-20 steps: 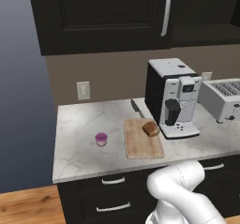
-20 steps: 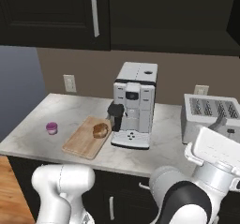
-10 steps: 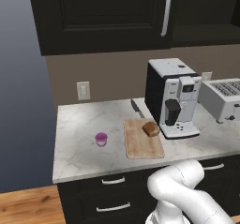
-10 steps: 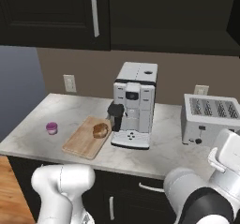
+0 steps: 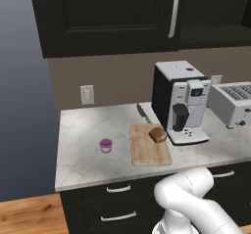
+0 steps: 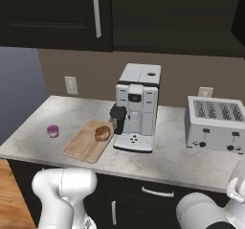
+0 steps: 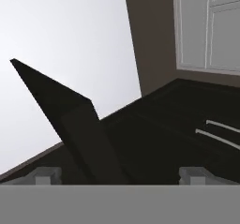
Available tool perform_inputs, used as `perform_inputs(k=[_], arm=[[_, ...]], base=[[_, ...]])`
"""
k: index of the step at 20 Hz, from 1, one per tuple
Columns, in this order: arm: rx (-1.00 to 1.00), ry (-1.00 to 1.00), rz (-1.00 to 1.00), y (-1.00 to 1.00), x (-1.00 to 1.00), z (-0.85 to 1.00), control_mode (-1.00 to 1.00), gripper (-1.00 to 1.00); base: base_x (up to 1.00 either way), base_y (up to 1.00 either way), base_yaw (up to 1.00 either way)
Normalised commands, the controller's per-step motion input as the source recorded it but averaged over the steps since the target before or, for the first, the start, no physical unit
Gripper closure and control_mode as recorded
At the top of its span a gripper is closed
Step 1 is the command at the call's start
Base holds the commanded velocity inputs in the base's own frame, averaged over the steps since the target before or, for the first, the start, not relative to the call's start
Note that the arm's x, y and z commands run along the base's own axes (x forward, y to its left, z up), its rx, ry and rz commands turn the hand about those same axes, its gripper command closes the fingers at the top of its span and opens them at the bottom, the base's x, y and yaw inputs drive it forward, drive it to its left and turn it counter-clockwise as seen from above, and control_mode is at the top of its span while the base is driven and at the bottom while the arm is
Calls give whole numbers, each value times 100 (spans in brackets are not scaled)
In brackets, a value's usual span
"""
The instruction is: Pick the bread, place it on the cutting board, pick the jam, place it on the counter, and close the cabinet.
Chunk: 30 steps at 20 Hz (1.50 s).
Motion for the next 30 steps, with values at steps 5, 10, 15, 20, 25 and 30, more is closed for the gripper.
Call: perform_inputs(k=[5, 10, 15, 20, 25, 30], arm=[[0, -4, 0, -9, -34, -15, -100, -100], [0, 0, 2, -23, -1, 0, -100, -100], [0, 0, 7, -38, 0, 0, -100, -100], [0, -2, 7, -36, -11, 0, -100, -100], [0, -8, 5, -20, -5, 0, -100, -100], [0, -17, 4, -2, 0, 0, -100, -100]], base=[[0, 0, 0], [0, 0, 0], [0, 0, 0], [0, 0, 0], [0, 0, 0], [0, 0, 0]])
